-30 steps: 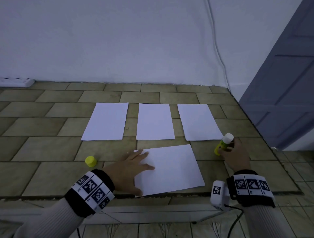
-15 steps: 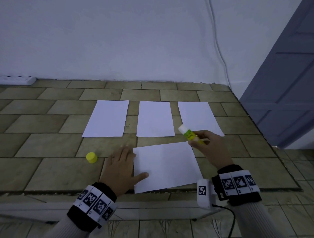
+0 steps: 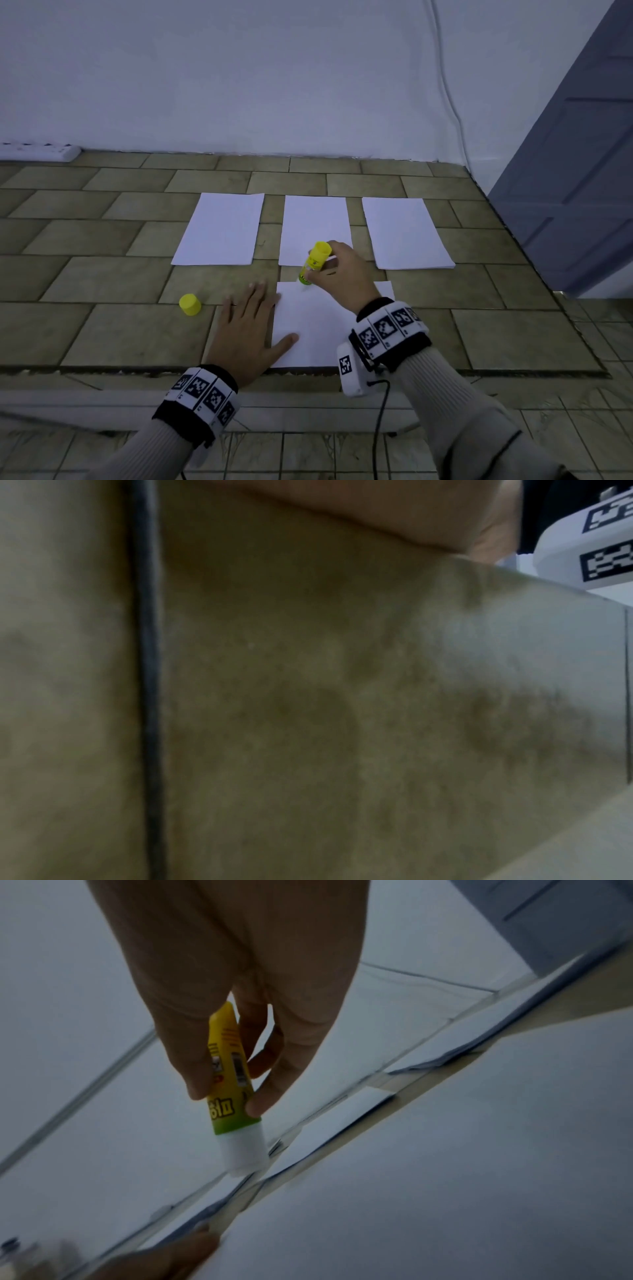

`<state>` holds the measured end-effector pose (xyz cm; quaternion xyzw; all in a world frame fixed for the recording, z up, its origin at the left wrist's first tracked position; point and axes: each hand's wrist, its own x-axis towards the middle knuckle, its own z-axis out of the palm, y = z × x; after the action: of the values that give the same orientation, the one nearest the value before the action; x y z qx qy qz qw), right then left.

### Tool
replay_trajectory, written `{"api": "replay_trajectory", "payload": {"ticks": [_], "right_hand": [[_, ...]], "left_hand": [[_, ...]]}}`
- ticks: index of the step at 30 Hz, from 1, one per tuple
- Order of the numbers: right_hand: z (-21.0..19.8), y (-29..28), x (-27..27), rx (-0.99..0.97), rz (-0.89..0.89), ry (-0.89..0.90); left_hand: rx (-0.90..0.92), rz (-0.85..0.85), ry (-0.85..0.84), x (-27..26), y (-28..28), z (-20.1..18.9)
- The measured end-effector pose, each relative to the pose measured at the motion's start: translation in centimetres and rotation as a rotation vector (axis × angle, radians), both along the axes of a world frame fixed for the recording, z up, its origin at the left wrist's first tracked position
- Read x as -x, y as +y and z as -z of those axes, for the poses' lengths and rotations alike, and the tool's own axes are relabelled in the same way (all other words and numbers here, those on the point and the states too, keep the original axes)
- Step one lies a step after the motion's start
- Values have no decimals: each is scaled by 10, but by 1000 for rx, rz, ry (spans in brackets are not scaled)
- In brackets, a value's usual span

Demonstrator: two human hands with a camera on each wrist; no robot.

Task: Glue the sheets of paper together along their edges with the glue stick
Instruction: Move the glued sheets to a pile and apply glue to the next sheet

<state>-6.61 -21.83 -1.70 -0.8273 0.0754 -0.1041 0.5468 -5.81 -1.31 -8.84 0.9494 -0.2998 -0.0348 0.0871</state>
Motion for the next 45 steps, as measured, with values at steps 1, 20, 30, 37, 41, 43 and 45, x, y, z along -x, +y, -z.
{"api": "replay_trajectory", "payload": {"ticks": [1,20,30,37,41,43,45], "right_hand": [[1,5,-3,82,-24,3],[1,41,-26,588,-194,127],[1,-6,2,528,-44,160],[4,-64,36,455,165,133],[3,-90,45,481,245,171],[2,-96,49,494,273,160],[2,-97,49,468,312,150]], "left_hand": [[-8,-2,-5,0,0,1],[18,3,-44,-2,0,8],[-9,-4,-49,-2,-1,8],[-11,-9,-35,-3,-1,9],[-4,-3,-44,-3,0,10],[-9,6,-43,-3,1,11],[-13,9,-37,-3,1,11]]}}
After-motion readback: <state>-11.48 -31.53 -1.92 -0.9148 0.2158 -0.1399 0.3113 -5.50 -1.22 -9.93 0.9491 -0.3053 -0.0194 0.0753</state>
